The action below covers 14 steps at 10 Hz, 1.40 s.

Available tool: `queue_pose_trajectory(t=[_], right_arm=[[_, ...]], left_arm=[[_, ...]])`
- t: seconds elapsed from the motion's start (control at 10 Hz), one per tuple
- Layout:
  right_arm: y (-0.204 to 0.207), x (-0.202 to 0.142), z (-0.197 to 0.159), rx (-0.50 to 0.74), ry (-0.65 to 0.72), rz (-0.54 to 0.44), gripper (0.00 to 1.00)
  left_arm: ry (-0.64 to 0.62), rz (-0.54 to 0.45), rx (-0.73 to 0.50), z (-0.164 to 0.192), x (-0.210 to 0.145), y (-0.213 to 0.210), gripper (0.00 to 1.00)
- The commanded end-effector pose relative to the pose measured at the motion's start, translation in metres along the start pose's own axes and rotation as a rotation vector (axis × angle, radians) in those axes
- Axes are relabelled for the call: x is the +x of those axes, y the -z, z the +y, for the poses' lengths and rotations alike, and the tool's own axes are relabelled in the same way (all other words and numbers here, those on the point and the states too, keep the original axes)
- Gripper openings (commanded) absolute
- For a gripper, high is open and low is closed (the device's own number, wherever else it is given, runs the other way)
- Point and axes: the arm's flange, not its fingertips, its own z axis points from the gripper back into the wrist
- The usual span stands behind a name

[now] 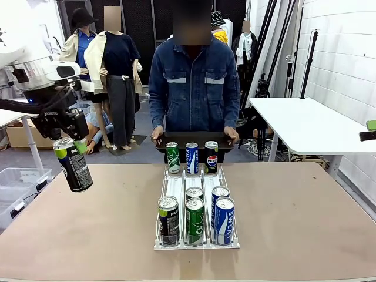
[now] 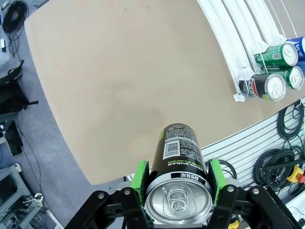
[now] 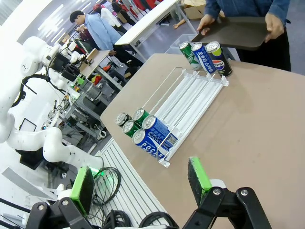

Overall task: Retrieve and hand over the desired beverage to the person.
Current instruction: Pick up a can of the same type that the person held from the Automatic Can Dispenser, then place the picked can on the Handle tray extended by the person.

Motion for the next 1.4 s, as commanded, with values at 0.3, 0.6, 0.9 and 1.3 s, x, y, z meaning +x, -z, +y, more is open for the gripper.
queue_pose_trajectory(t=[0.3, 0.6, 0.9, 1.3], right_arm=[[0.0007, 0.0007, 0.0000, 0.008, -0.006, -0.007, 1.00], [0.0007, 0.0007, 0.0000, 0.008, -0.006, -0.007, 1.00], [0.0007, 0.0007, 0.0000, 0.008, -0.006, -0.007, 1.00], [0.0007, 0.0007, 0.0000, 0.008, -0.006, -0.007, 1.00]], left_arm=[[-0.006, -0.017, -0.002, 0.0013, -0.0022, -0.0054, 0.00], [-0.006, -0.017, -0.002, 0.0013, -0.0022, -0.0054, 0.00], [-0.006, -0.017, -0.002, 0.0013, -0.0022, -0.0054, 0.00], [-0.006, -0.017, -0.002, 0.0013, -0.0022, -0.0054, 0.00]])
